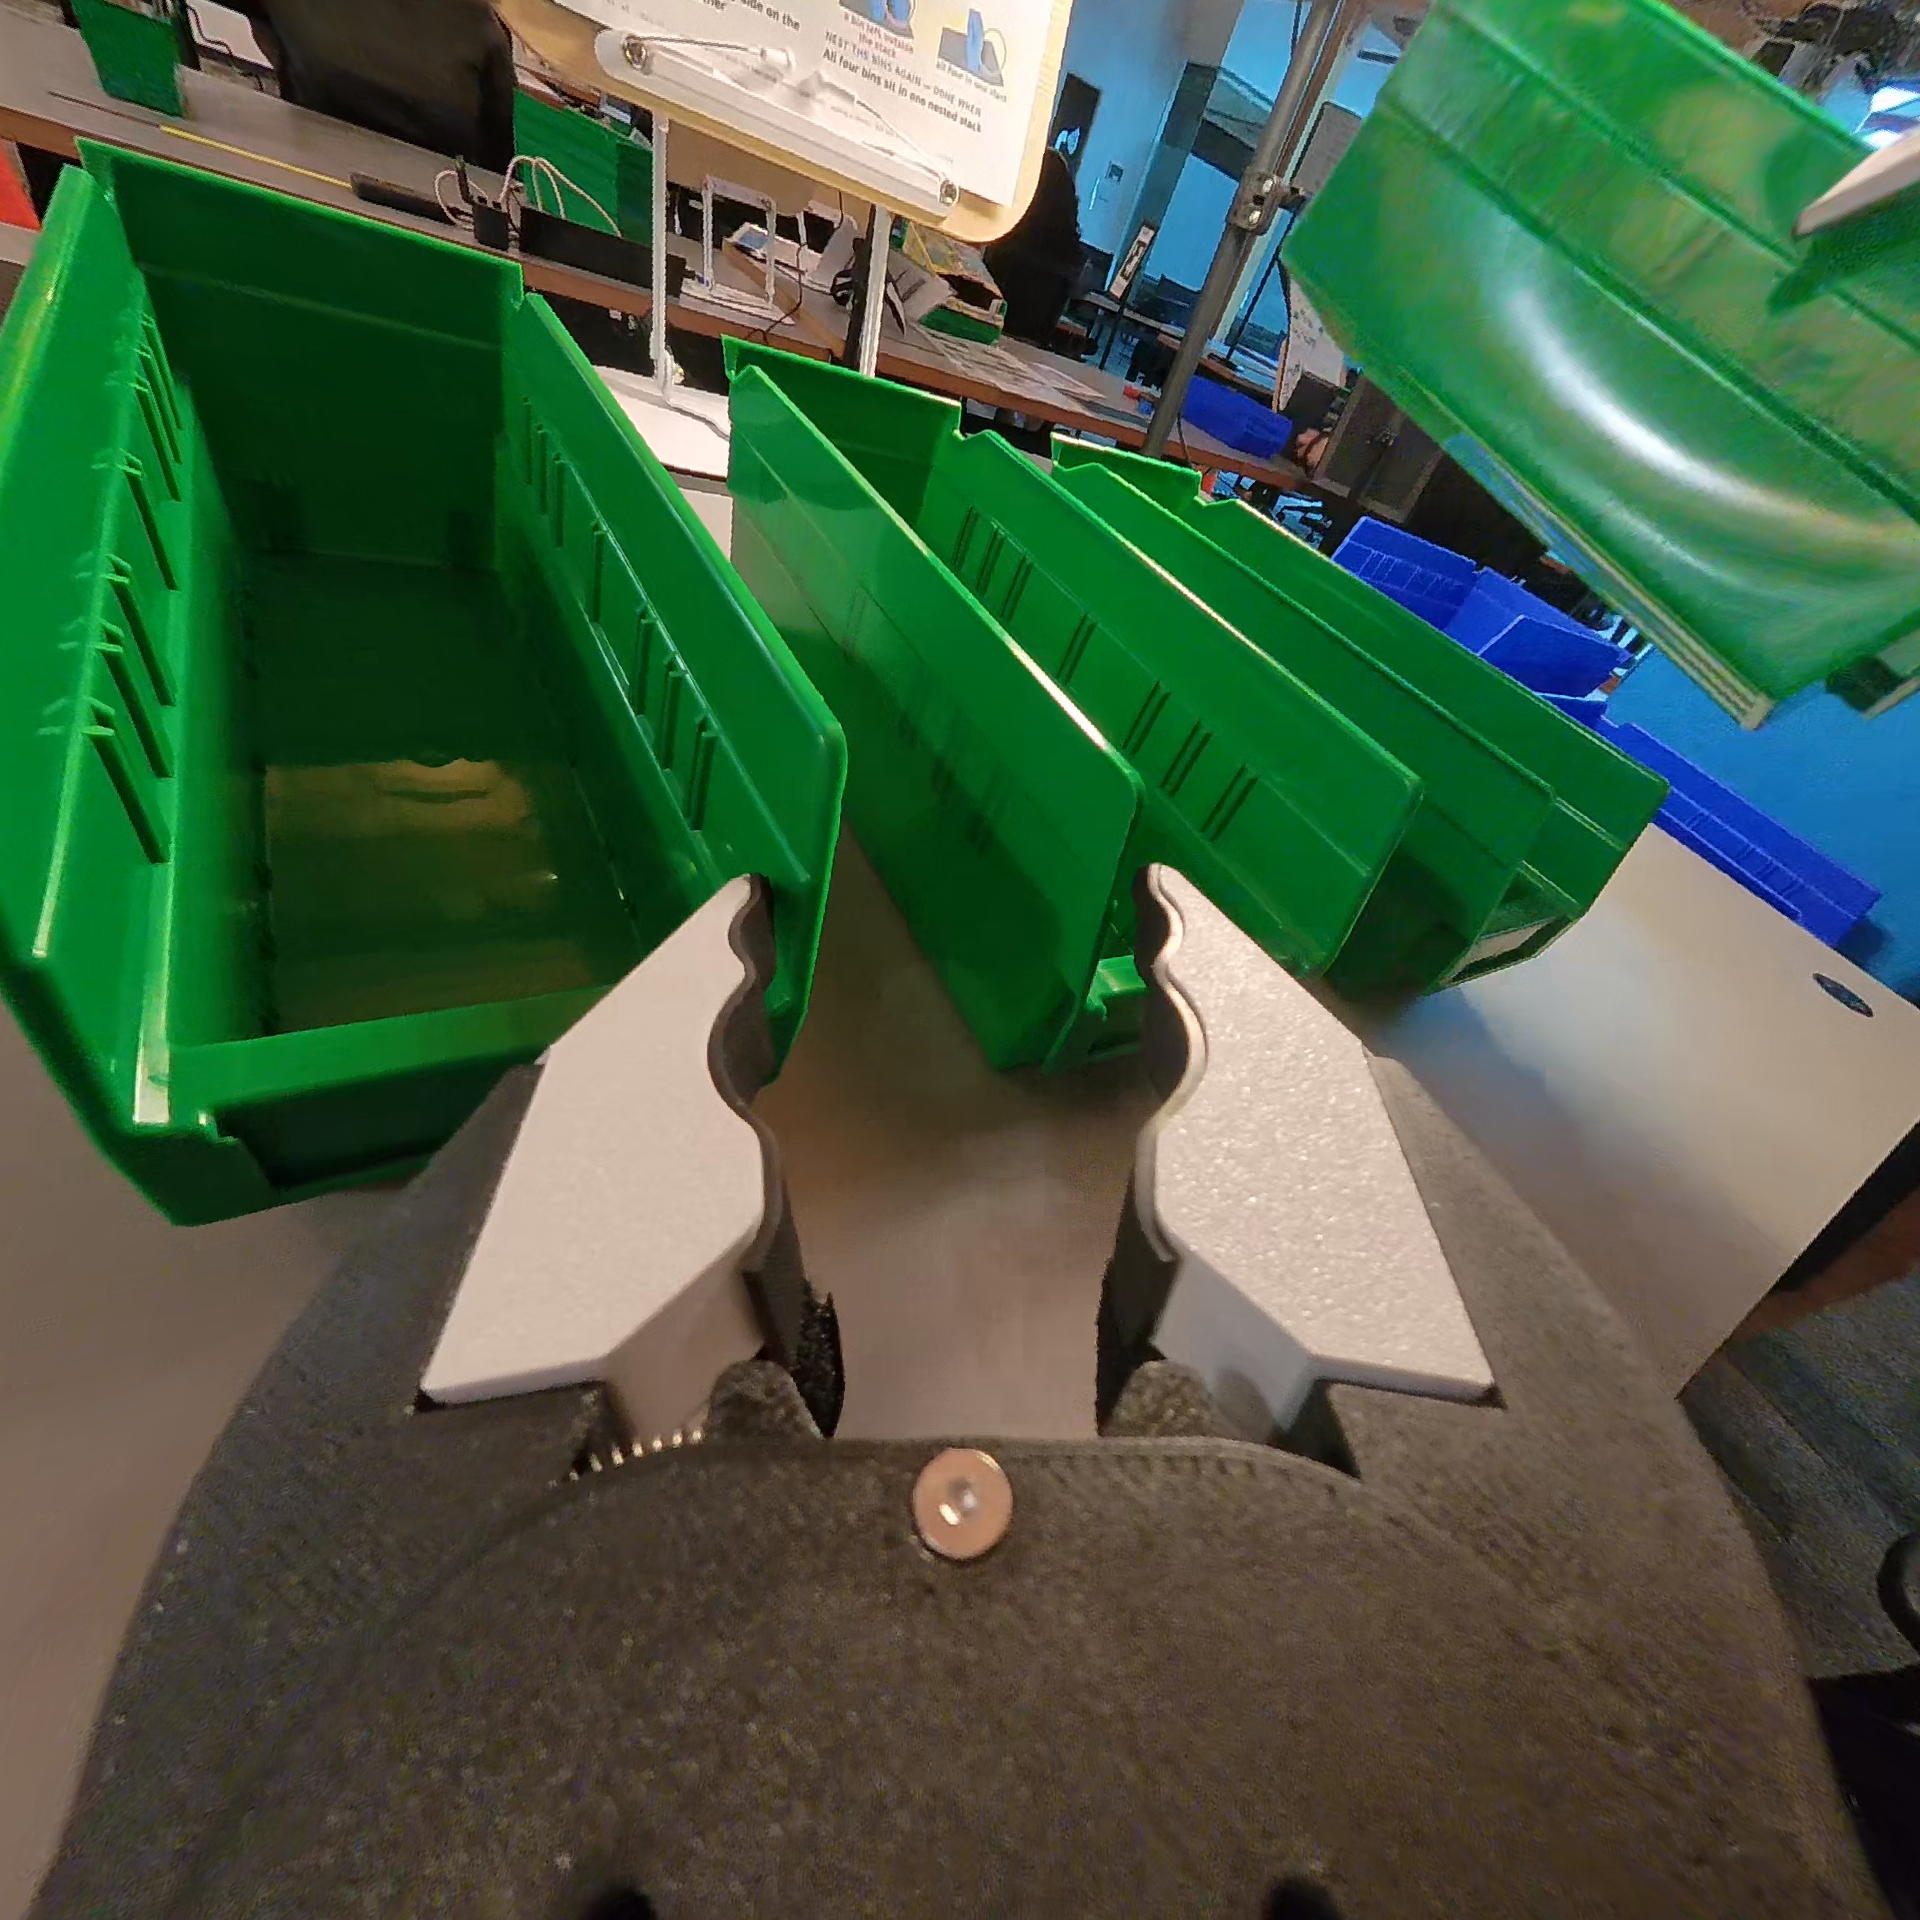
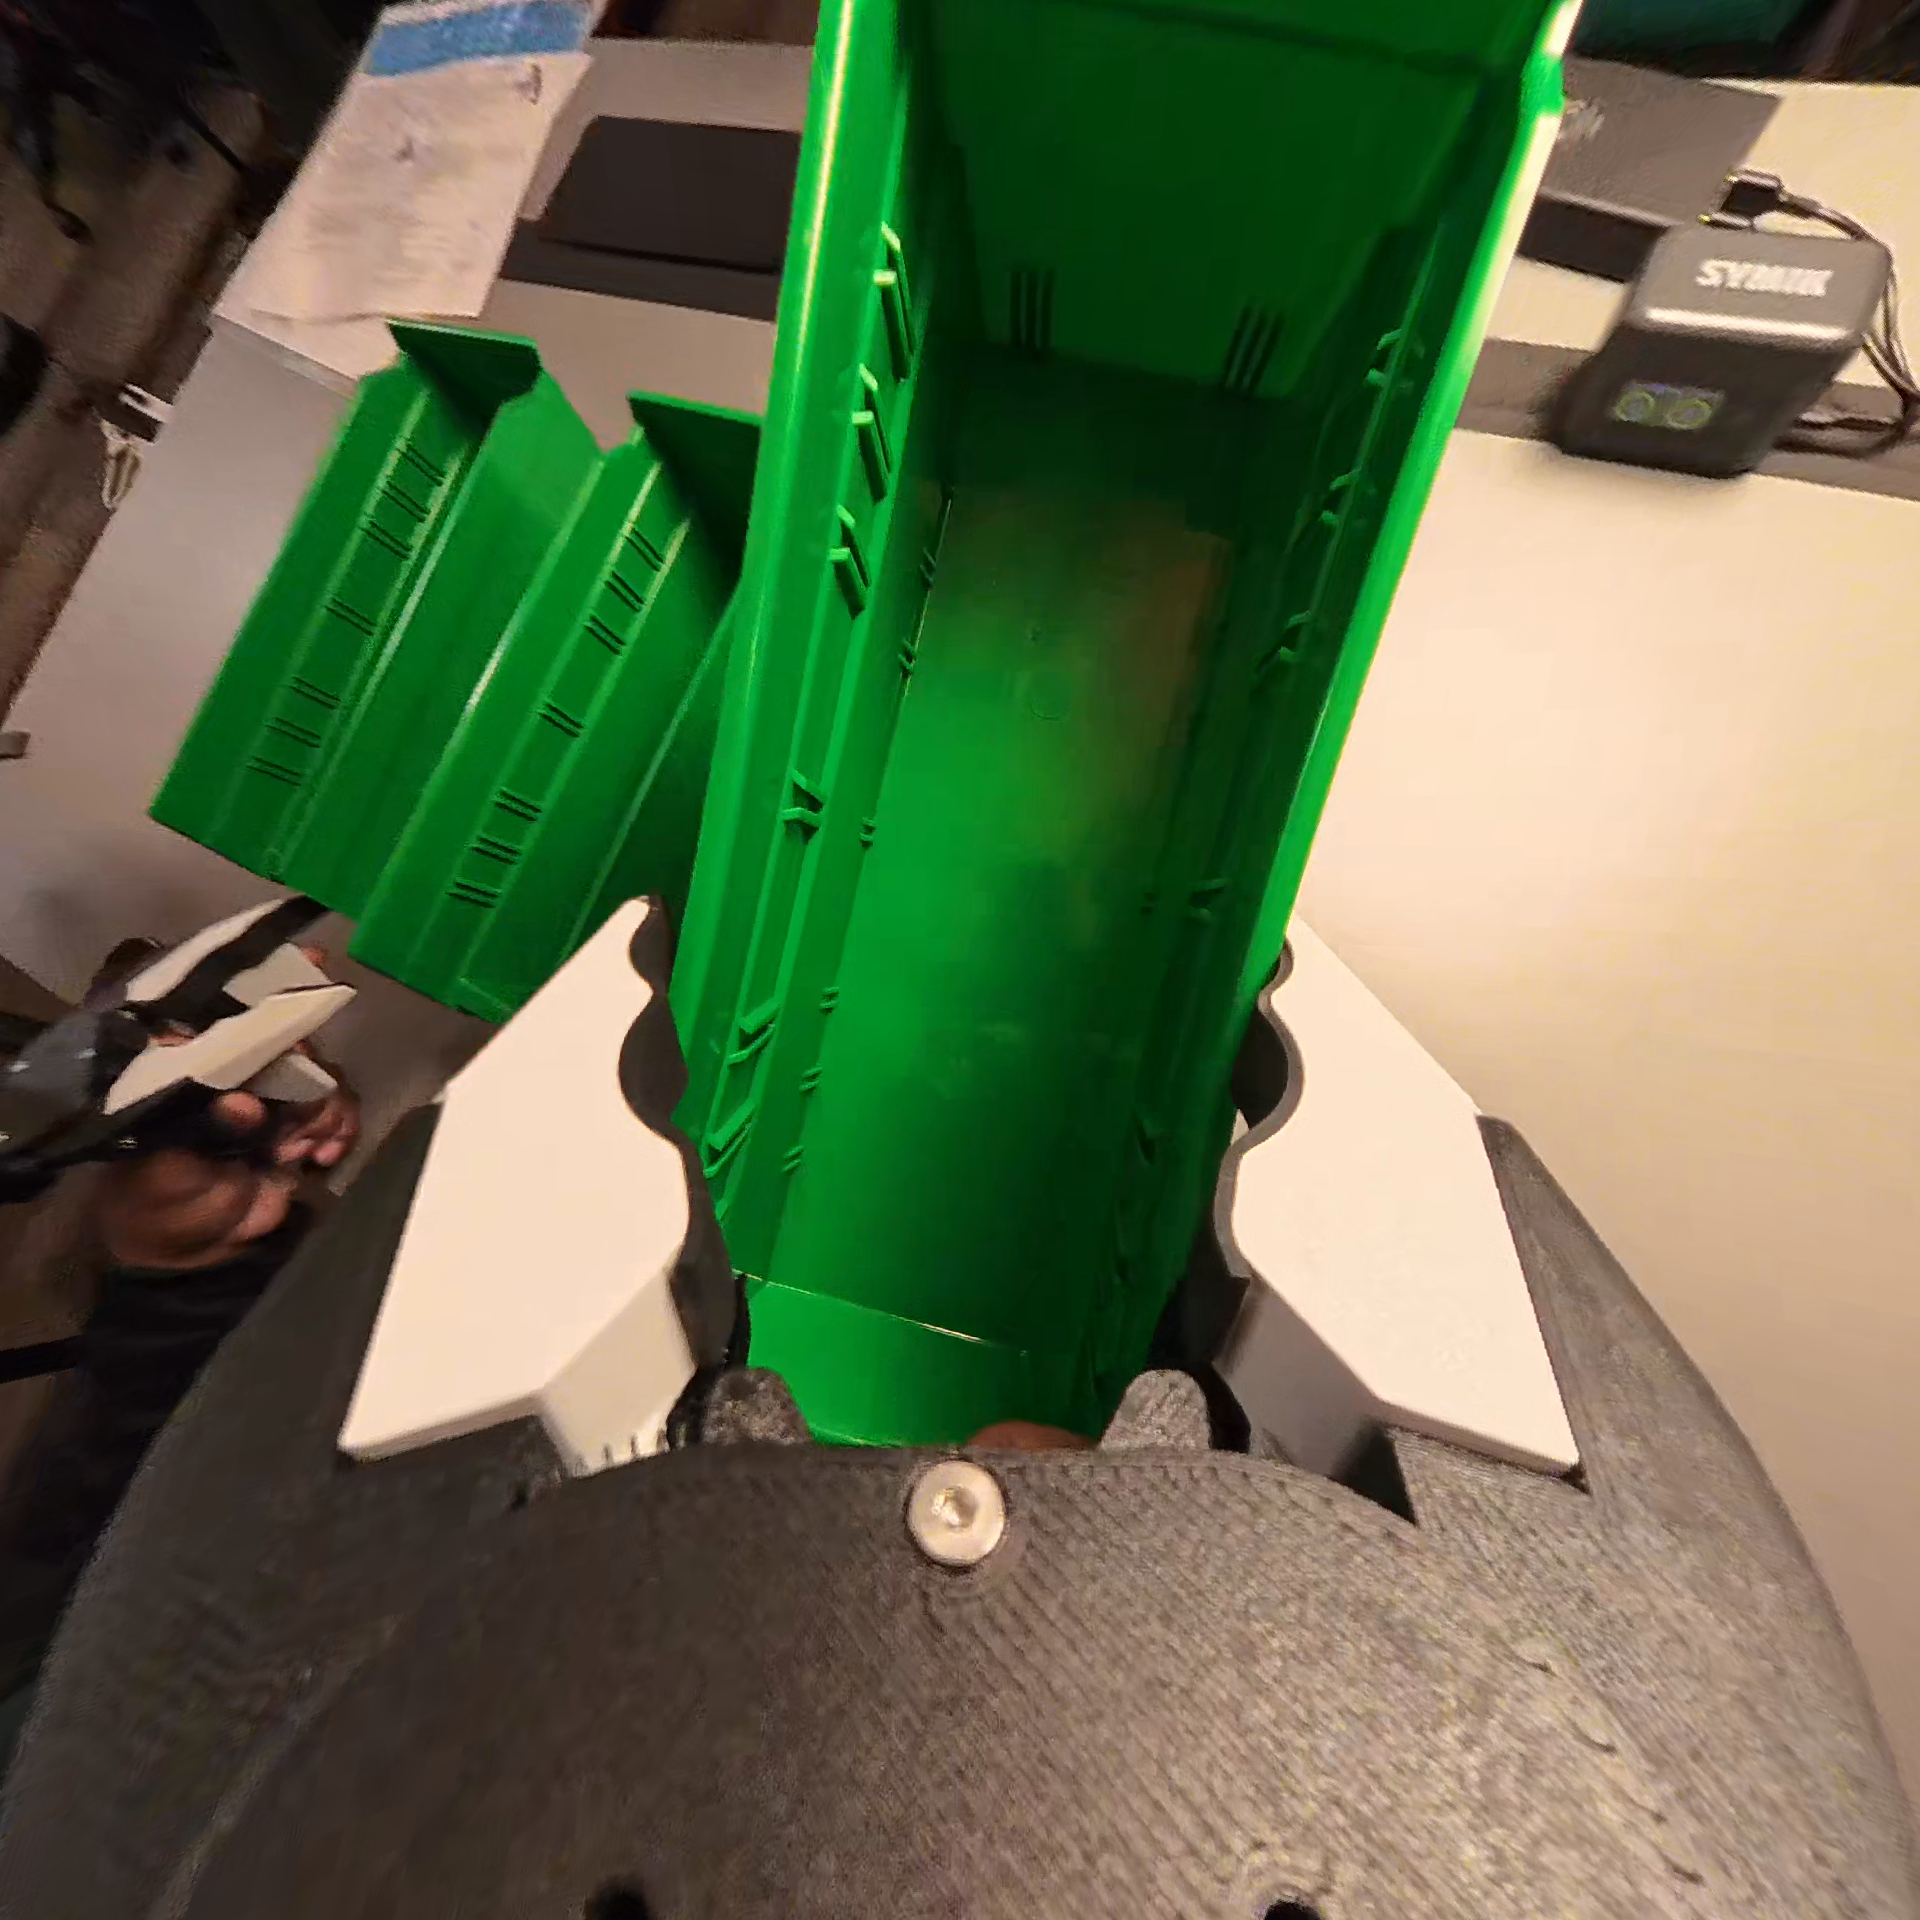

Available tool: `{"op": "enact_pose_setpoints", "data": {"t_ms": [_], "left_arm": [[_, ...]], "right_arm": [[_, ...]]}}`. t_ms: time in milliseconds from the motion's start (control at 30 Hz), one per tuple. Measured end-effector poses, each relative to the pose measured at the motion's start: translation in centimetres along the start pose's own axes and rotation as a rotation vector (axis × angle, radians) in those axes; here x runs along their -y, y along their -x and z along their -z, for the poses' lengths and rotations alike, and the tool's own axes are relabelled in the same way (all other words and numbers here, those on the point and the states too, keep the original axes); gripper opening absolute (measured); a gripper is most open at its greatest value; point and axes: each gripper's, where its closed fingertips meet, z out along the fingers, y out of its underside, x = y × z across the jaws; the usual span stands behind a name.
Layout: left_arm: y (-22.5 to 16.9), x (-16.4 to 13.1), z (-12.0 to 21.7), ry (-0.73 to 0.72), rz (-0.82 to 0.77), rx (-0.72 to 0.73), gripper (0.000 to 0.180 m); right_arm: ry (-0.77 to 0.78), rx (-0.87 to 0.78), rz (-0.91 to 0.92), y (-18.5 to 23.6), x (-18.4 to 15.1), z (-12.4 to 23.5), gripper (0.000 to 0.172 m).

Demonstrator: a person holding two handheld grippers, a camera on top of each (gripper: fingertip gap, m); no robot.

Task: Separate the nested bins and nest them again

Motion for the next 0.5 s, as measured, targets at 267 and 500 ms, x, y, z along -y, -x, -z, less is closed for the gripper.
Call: {"op": "enact_pose_setpoints", "data": {"t_ms": [267, 500], "left_arm": [[0.0, 0.0, 0.0, 0.003, 0.004, -0.002, 0.067], [-0.2, 0.0, 0.2, -0.003, 0.011, -0.008, 0.067]], "right_arm": [[0.016, 0.058, -0.065, 4.8, -0.3, -3.9, 0.110], [0.073, -0.071, -0.039, 5.4, -0.9, -6.6, 0.110]]}}
